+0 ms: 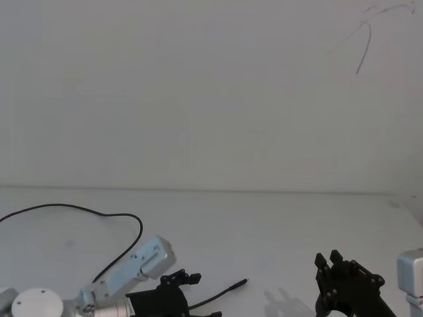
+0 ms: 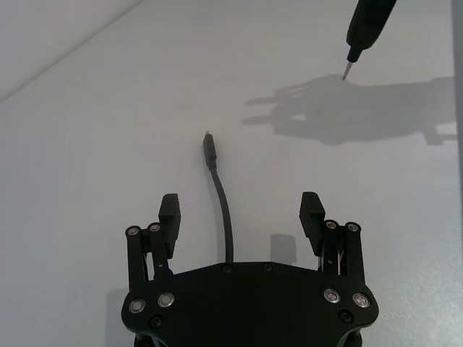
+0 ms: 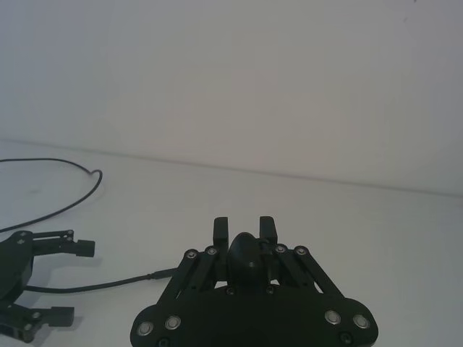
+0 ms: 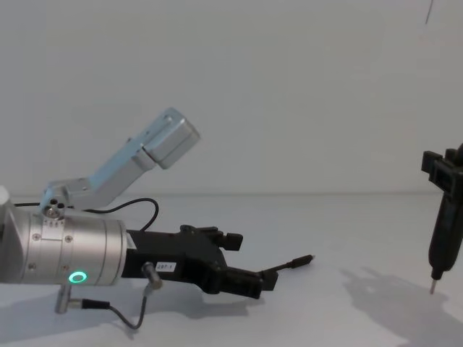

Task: Pick up the data cable with the one hand.

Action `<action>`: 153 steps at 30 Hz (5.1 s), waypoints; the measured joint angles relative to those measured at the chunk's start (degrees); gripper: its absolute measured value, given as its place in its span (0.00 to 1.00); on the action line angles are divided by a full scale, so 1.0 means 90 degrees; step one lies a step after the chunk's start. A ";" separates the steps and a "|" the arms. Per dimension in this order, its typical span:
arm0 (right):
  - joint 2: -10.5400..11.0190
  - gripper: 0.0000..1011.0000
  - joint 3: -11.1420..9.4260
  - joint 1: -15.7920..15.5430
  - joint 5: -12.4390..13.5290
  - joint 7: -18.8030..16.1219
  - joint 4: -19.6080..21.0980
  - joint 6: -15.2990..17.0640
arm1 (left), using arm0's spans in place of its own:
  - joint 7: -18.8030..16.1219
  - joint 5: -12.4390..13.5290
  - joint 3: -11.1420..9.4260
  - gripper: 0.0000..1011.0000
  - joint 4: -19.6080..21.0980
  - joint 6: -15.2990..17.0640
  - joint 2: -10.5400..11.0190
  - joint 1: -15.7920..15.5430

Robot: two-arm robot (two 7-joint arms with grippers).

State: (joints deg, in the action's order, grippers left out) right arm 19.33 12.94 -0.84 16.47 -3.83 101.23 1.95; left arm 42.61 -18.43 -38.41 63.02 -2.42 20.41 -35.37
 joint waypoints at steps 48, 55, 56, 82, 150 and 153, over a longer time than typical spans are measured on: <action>0.0000 0.25 0.0000 0.0000 0.0000 0.0000 0.0000 0.0000 | -0.0494 0.0294 0.0008 0.78 0.0049 0.1305 -0.0244 -0.0065; 0.0000 0.25 0.0000 0.0000 0.0000 0.0000 0.0000 0.0000 | -0.0500 0.0314 0.0007 0.74 0.0029 0.1337 -0.0256 -0.0073; 0.0000 0.25 0.0000 0.0000 0.0000 0.0000 0.0000 0.0000 | -0.0502 0.0317 0.0007 0.73 0.0025 0.1341 -0.0257 -0.0074; 0.0000 0.25 0.0000 0.0000 0.0000 0.0000 0.0000 0.0000 | -0.0581 0.0294 0.0078 0.55 0.0153 0.1305 -0.0219 0.0001; 0.0000 0.25 0.0000 0.0000 0.0000 0.0000 0.0000 0.0000 | 0.0561 -0.0849 0.0844 0.04 0.1832 0.1182 0.1451 0.0841; -0.0002 0.25 -0.0003 0.0000 -0.0001 0.0000 0.0001 0.0000 | 0.0585 -0.0936 0.0868 0.04 0.1879 0.1150 0.1477 0.0892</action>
State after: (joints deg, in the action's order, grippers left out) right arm 19.32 12.92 -0.84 16.46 -3.83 101.23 1.95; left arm 47.87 -26.85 -30.60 79.93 7.93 33.70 -27.35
